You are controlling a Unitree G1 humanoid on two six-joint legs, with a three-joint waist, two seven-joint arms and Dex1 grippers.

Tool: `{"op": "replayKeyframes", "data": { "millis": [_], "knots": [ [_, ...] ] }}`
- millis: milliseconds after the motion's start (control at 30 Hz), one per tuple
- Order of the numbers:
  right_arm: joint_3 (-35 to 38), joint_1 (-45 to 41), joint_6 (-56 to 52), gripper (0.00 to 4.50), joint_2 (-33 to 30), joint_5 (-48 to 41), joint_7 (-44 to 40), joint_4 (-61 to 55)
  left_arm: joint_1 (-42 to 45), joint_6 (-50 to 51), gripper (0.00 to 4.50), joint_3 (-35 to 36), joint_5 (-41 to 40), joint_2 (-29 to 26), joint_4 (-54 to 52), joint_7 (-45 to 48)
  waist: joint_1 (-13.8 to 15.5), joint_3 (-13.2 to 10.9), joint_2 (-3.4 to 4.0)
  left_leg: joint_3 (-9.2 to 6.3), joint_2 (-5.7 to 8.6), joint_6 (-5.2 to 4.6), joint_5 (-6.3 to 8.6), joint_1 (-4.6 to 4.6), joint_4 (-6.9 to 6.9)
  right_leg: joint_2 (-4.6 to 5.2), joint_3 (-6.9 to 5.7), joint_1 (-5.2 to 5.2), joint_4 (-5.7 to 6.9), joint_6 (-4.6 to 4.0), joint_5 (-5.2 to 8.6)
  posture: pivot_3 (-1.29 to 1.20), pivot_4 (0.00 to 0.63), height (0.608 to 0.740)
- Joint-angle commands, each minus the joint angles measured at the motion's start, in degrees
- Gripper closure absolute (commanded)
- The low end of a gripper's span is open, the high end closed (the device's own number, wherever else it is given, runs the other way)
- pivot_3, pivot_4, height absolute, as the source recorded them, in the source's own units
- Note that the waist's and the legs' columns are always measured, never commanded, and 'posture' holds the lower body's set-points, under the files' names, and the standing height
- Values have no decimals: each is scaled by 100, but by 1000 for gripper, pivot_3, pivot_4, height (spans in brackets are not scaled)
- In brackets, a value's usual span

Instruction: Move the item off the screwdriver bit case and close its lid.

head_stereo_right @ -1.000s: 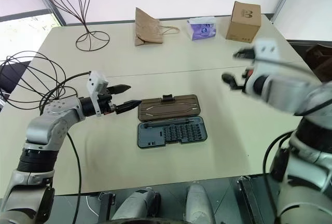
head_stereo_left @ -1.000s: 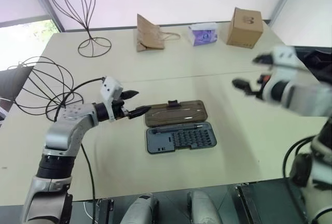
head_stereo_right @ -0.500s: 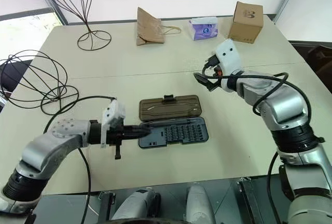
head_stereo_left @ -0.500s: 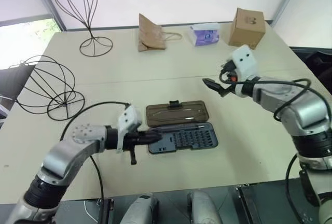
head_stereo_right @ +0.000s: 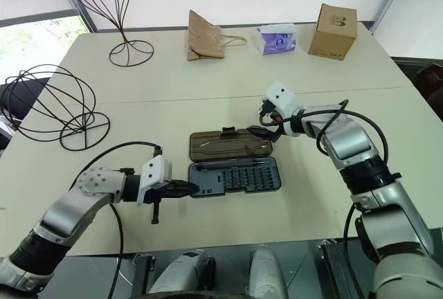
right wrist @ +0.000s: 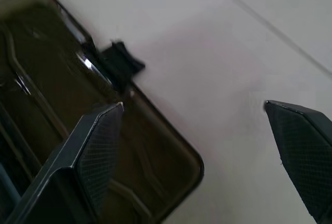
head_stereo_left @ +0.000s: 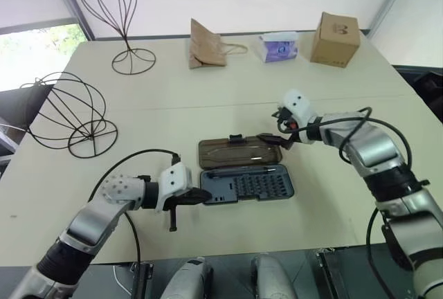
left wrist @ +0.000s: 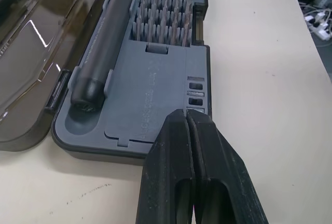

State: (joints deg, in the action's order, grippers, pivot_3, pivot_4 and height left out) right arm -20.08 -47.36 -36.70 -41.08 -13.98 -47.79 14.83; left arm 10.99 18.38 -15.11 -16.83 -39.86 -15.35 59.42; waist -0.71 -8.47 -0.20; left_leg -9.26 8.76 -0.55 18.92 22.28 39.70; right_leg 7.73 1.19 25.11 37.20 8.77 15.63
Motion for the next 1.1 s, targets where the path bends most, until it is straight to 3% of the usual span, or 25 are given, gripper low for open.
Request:
{"op": "replayKeyframes", "data": {
  "millis": [33,233,267,367,467,567,600,867,1100],
  "knots": [
    [-141,-316,327,0,74,336,-558,333,-108,140,4433,-133,230,-13,201,-71,-2,0,0,-1,0,0,0,0,0,0,0,0,0,0,0,0,150,740],
    [-370,-751,812,0,535,911,-980,1428,-151,285,4433,-109,178,74,72,-199,-15,0,0,0,0,0,0,-1,0,0,0,0,1,0,0,0,150,740],
    [-429,-828,914,259,640,1022,-1039,1654,-164,316,4494,-101,172,95,51,-236,-14,0,0,0,0,0,0,-1,0,-1,0,0,1,0,0,0,150,740],
    [-518,-1101,1268,1315,977,1300,-1209,2388,-218,375,4500,-97,163,137,4,-305,-25,1,1,-1,0,0,0,-2,0,-1,-2,1,2,0,0,0,150,740],
    [-543,-1356,1524,2794,1225,1507,-1431,3074,-274,420,4500,-93,136,187,-1,-367,-34,4,-1,-3,-1,1,-1,-10,-1,-2,-3,-7,2,0,0,0,150,740],
    [-649,-1492,1716,4247,1353,1736,-1769,3606,-342,507,4500,-68,76,265,-30,-449,-31,11,0,-2,-1,1,0,-79,-20,-2,-3,-66,-5,-1,0,0,150,740],
    [-706,-1499,1800,4474,1370,1831,-1931,3734,-377,532,4500,-54,58,292,-39,-479,-31,26,-6,1,-1,1,0,-103,-35,-2,0,-85,-12,-1,1,0,150,740],
    [-693,-1409,3327,4474,1304,2350,-1950,4069,-564,781,4500,120,-111,507,-87,-717,-9,84,6,-4,-7,4,-1,-119,-51,-6,1,-91,-10,-2,1,0,150,740],
    [-189,-906,3539,4474,658,2375,-1608,2436,-498,794,4500,233,-169,513,26,-741,33,80,15,-6,-2,4,-1,-113,-50,-4,1,-86,-10,-2,1,0,150,740]
  ]
}}
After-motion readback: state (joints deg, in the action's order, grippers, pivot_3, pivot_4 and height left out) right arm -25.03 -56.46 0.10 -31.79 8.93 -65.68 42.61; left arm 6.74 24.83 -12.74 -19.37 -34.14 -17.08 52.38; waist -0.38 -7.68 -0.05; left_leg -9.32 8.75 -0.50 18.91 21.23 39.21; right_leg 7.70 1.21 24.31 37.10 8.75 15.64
